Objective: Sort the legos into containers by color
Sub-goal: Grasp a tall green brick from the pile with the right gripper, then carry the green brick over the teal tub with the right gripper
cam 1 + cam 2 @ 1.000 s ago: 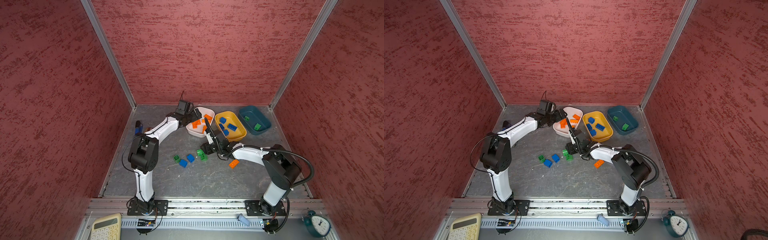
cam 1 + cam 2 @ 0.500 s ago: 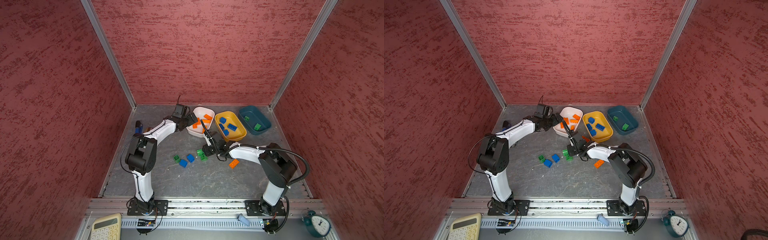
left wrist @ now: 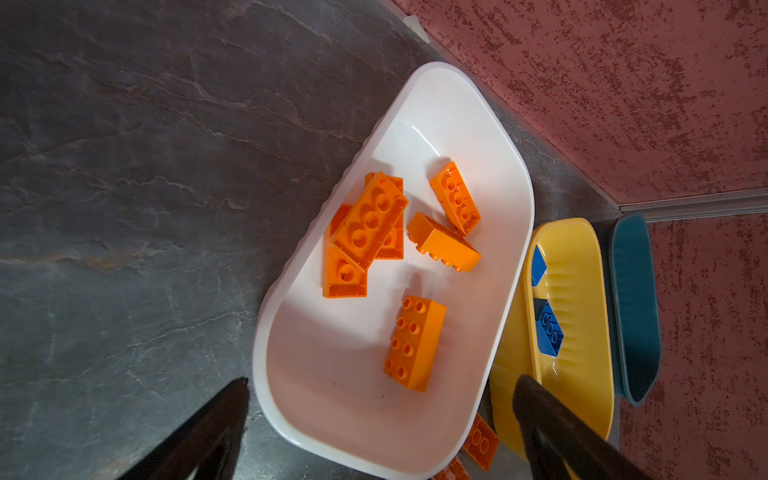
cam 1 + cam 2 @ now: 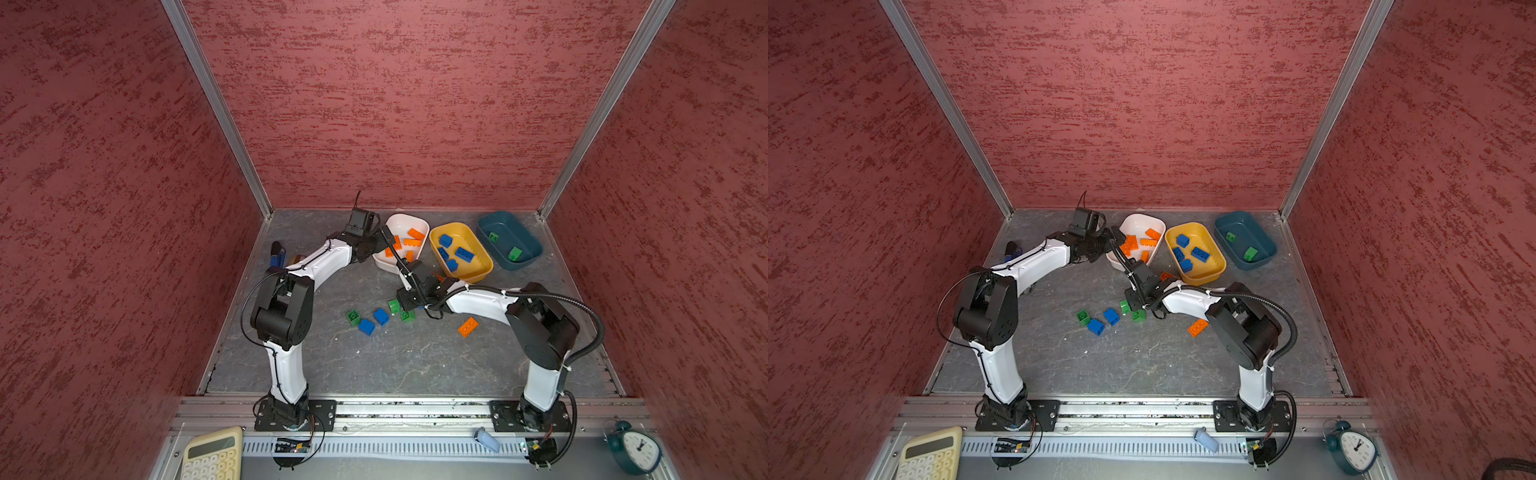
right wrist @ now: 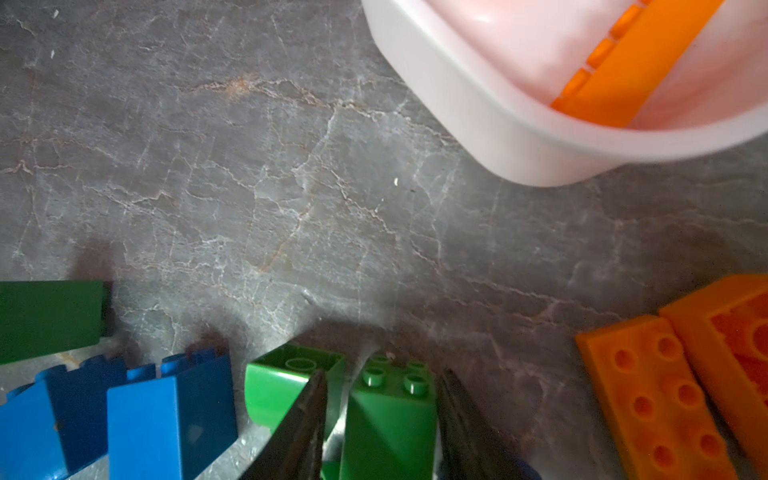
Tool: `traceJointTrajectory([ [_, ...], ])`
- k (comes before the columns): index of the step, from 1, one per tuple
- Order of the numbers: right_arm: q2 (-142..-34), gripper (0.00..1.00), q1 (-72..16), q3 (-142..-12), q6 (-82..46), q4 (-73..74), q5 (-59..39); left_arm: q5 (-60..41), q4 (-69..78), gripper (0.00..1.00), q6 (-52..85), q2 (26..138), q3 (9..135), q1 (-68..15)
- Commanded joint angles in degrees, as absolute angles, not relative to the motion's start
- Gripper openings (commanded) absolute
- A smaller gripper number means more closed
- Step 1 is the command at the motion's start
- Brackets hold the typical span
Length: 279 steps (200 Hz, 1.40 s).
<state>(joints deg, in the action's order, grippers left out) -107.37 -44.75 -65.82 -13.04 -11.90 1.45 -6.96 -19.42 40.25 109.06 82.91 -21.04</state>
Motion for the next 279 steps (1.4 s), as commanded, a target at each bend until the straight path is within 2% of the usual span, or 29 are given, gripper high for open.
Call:
traceJointTrajectory([
  [1, -108.05, 0.42, -45.35, -64.66, -11.41, -16.53, -0.16, -6.38, -19.60, 0.99, 40.10, 108.09, 82.47, -20.57],
  [48, -106.48, 0.46, -45.31, -62.31, -11.83, -17.45, 3.15, -6.42, -19.69, 0.99, 40.19, 107.95, 81.84, -20.43],
  [78, -108.51, 0.41, -45.34, -64.27, -11.81, -16.03, 1.76, -6.14, -19.76, 0.99, 40.35, 107.67, 81.23, -20.47],
  [95, -107.17, 0.35, -45.35, -63.99, -12.21, -14.48, 2.25, -5.38, -19.76, 0.99, 40.19, 106.75, 80.60, -20.67],
  [150, -90.47, 0.24, -42.27, -51.91, -11.02, -5.79, 3.01, -1.35, -19.08, 0.99, 37.51, 102.37, 77.80, -23.45],
  [179, -80.22, 0.22, -34.70, -46.27, -11.40, -1.78, 1.57, 0.62, -17.63, 0.99, 35.82, 99.74, 75.55, -26.21],
  [201, -76.90, 0.21, -25.86, -44.26, -13.14, 0.66, -0.58, 0.27, -15.54, 0.99, 34.49, 97.84, 73.63, -28.08],
  [242, -75.41, 0.21, -11.07, -43.75, -13.49, 2.99, -3.00, -0.34, -11.67, 0.99, 28.30, 94.48, 70.87, -32.25],
  [279, -79.89, 0.21, -0.86, -47.67, -12.79, 1.17, -5.66, -0.43, -8.36, 1.00, 23.92, 91.50, 68.37, -34.50],
])
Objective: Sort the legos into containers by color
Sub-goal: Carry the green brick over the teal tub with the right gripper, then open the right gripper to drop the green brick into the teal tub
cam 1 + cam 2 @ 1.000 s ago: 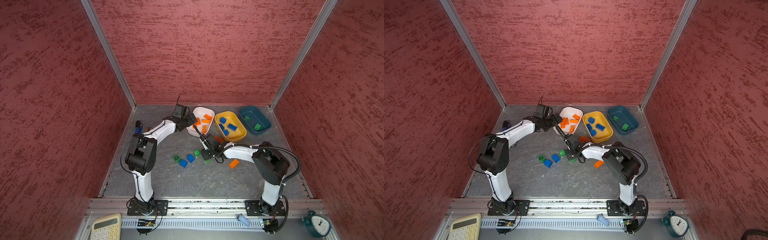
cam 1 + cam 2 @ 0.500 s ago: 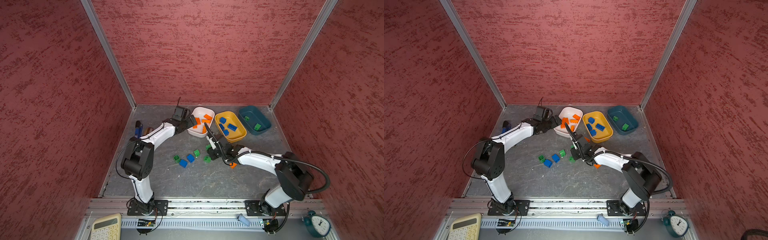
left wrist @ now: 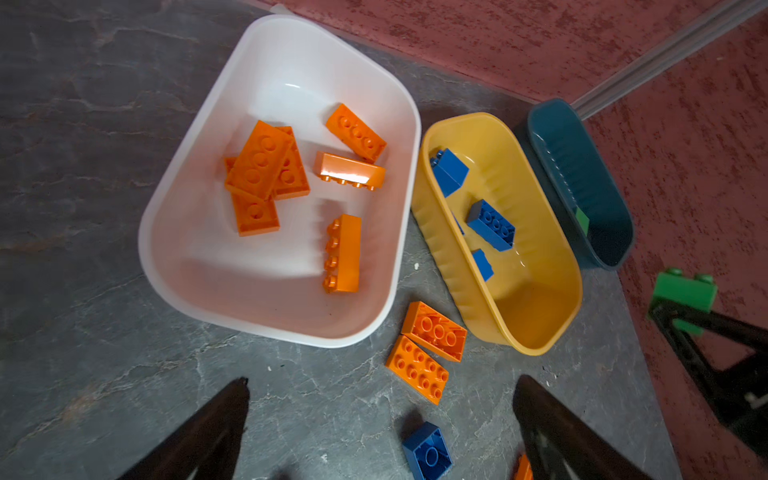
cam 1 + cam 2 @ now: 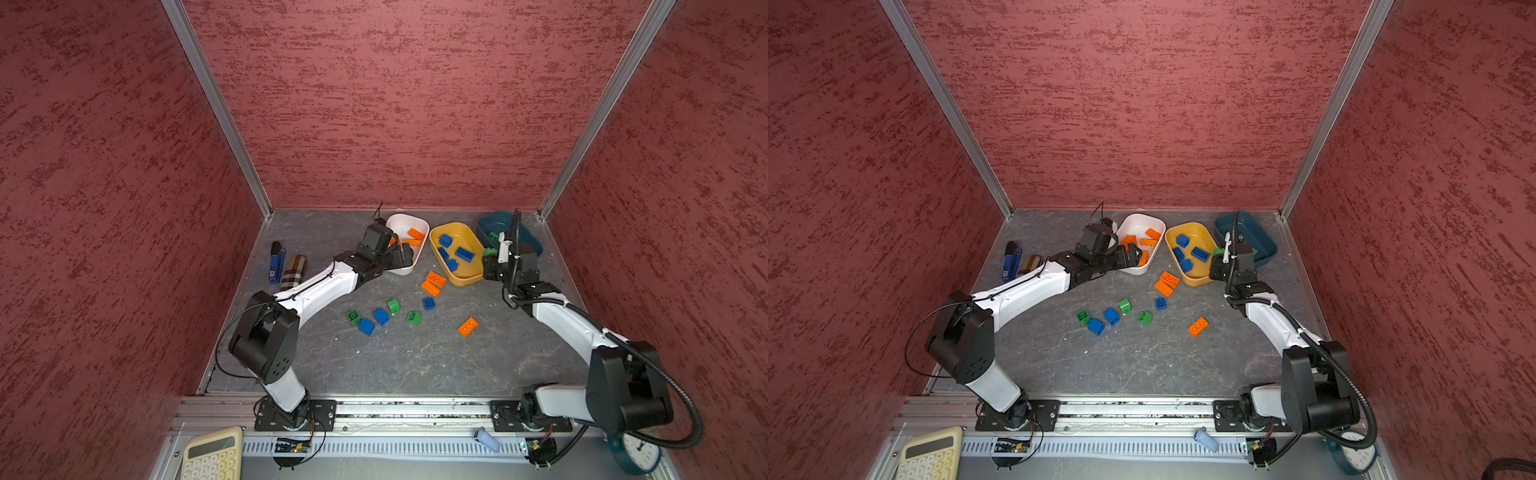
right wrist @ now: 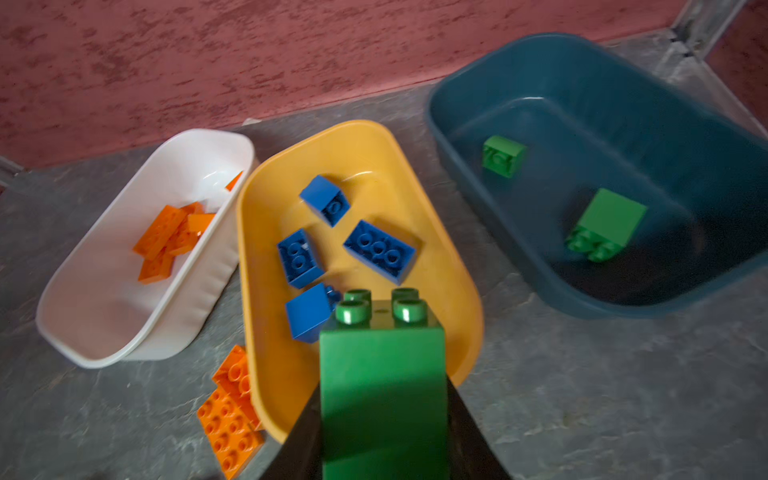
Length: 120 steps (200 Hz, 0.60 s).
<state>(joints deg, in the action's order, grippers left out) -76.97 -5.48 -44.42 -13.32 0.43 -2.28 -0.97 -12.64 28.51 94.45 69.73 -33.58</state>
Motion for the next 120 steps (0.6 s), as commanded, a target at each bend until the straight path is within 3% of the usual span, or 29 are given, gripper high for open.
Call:
traceJointTrajectory([
  [1, -80.15, 0.21, -0.61, -47.83, -12.72, 1.07, -5.86, -0.39, -8.31, 0.99, 23.91, 91.37, 68.24, -34.52],
  [65, -100.33, 0.23, 7.69, -66.40, -9.92, -5.29, -9.08, 0.69, -5.66, 0.99, 23.32, 86.78, 64.25, -34.28],
  [101, -113.84, 0.32, 8.55, -81.34, -9.82, -11.46, -5.63, 1.19, -5.98, 0.99, 23.64, 85.87, 63.06, -33.44],
  [120, -119.61, 0.38, 8.57, -88.97, -11.87, -15.45, 2.07, 1.23, -6.06, 1.00, 23.80, 85.69, 62.87, -33.31],
])
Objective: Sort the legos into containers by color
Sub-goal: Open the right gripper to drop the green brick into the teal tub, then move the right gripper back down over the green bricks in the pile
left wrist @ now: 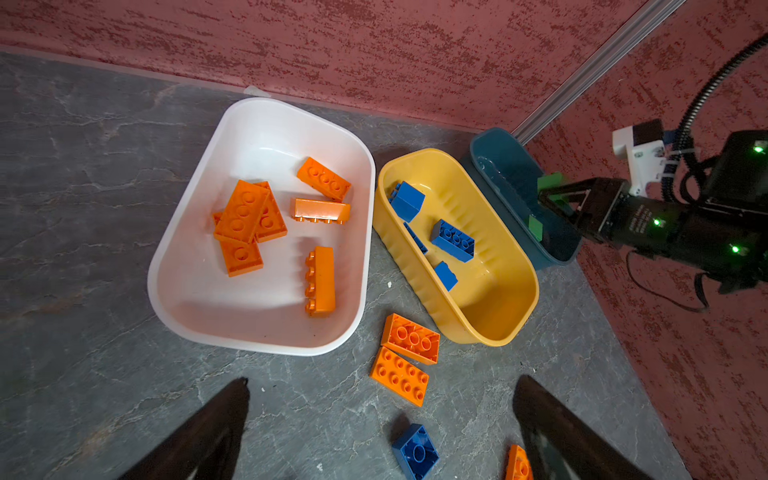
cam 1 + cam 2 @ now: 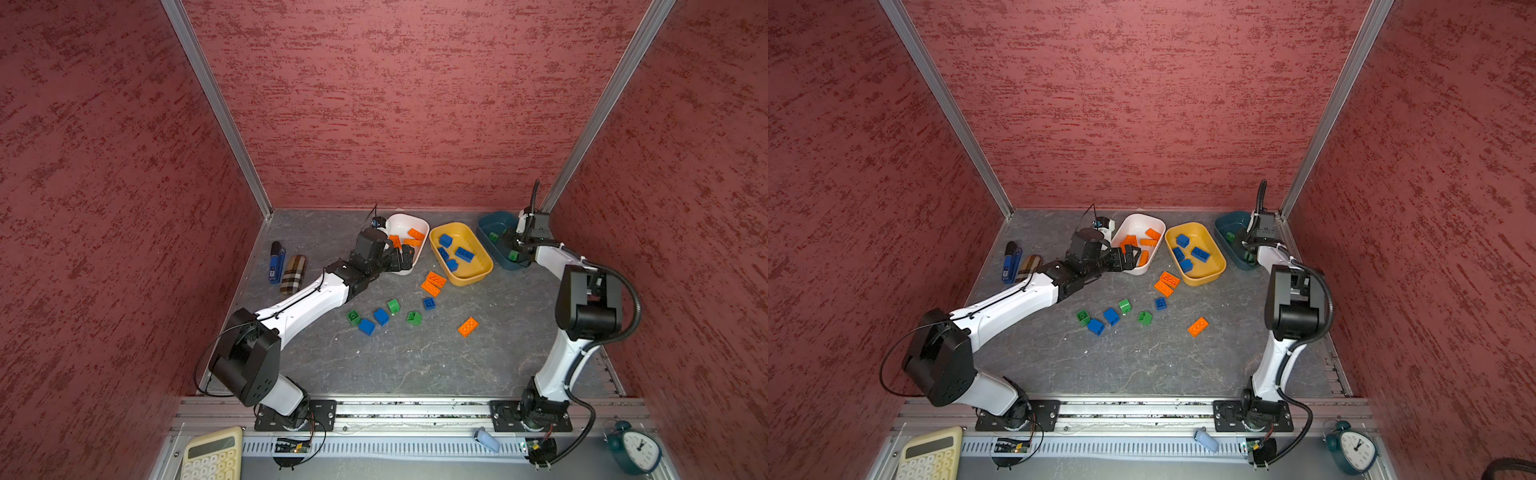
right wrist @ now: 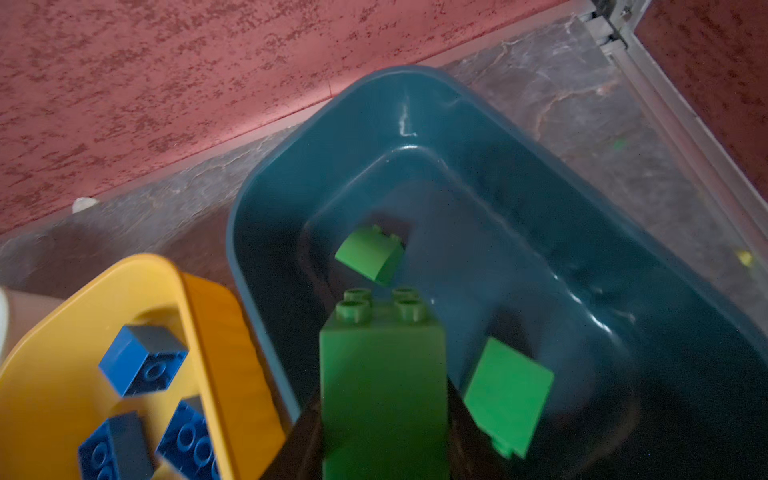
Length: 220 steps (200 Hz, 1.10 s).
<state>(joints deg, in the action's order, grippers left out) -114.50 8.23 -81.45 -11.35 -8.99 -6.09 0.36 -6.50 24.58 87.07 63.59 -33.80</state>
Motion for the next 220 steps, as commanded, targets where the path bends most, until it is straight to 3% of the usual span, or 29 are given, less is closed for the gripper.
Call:
traceJointTrajectory([
  [1, -119.88, 0.39, 8.55, -89.22, -11.91, -15.55, 2.40, 1.19, -6.06, 1.00, 23.81, 85.65, 62.86, -33.31],
  [17, -122.36, 0.46, 8.57, -92.33, -12.50, -15.91, 5.50, 1.55, -6.43, 0.99, 23.56, 85.59, 62.84, -33.16],
  [36, -122.72, 0.58, 8.52, -94.10, -12.50, -17.67, 2.64, 1.74, -7.07, 0.99, 23.46, 85.33, 62.75, -32.59],
  [59, -118.21, 0.63, 8.09, -89.68, -12.64, -16.64, -1.12, 1.93, -6.52, 0.99, 23.92, 85.04, 62.10, -31.79],
  [113, -100.63, 0.68, 3.18, -72.95, -15.90, -13.54, -3.83, 0.19, -3.59, 0.99, 26.84, 85.89, 60.91, -30.23],
  [158, -84.21, 0.69, -8.21, -55.80, -20.58, -6.60, -2.86, 1.24, -4.23, 0.99, 29.36, 87.20, 61.22, -29.63],
  [185, -78.76, 0.69, -15.32, -46.84, -22.89, -0.60, -11.55, 1.76, -4.66, 0.99, 31.77, 87.63, 61.01, -28.75],
  [220, -80.24, 0.67, -26.31, -44.50, -6.01, -4.11, -24.29, 2.02, -4.64, 0.99, 33.98, 87.49, 60.25, -27.55],
])
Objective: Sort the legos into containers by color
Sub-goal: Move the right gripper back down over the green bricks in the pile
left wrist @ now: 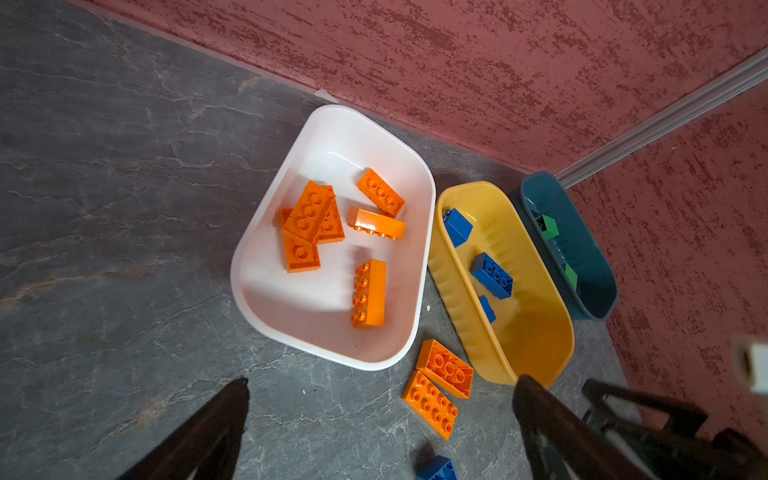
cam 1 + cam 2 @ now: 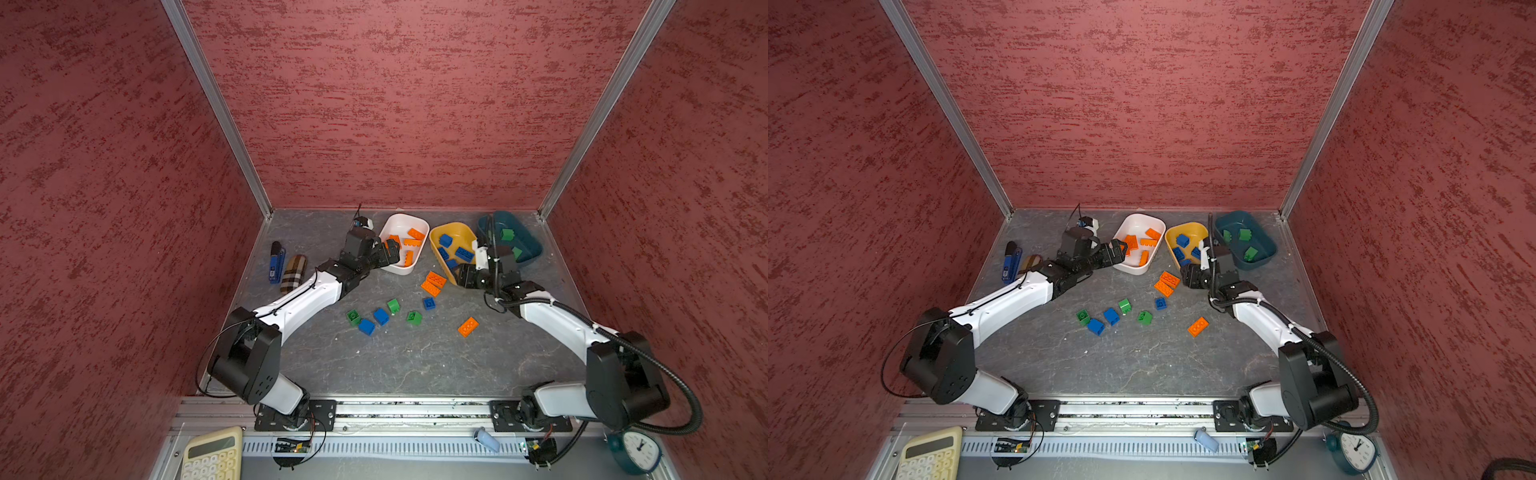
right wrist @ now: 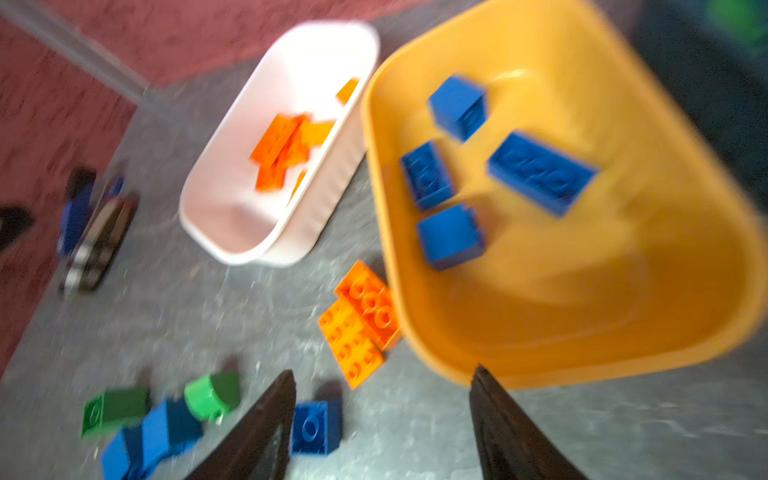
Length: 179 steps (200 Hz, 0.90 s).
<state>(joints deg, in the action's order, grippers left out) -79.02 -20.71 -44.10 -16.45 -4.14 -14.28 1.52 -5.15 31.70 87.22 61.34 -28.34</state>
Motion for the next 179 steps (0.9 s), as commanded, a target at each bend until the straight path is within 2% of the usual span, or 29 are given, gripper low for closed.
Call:
traceJointTrajectory([
  [1, -80.37, 0.67, -26.47, -44.57, -5.73, -4.30, -24.36, 2.07, -4.61, 0.99, 34.09, 87.52, 60.23, -27.53],
  [50, -88.95, 0.68, -37.13, -48.16, 11.13, -10.25, -22.16, 2.91, -5.27, 0.99, 35.07, 86.78, 59.80, -27.16],
  [121, -96.59, 0.68, -41.50, -52.25, 18.91, -11.61, -14.60, 3.69, -5.59, 0.99, 36.08, 85.86, 58.36, -26.37],
  [179, -99.37, 0.51, -44.01, -54.40, 21.07, -15.44, -10.28, 3.88, -5.68, 0.99, 36.68, 86.02, 57.95, -26.02],
])
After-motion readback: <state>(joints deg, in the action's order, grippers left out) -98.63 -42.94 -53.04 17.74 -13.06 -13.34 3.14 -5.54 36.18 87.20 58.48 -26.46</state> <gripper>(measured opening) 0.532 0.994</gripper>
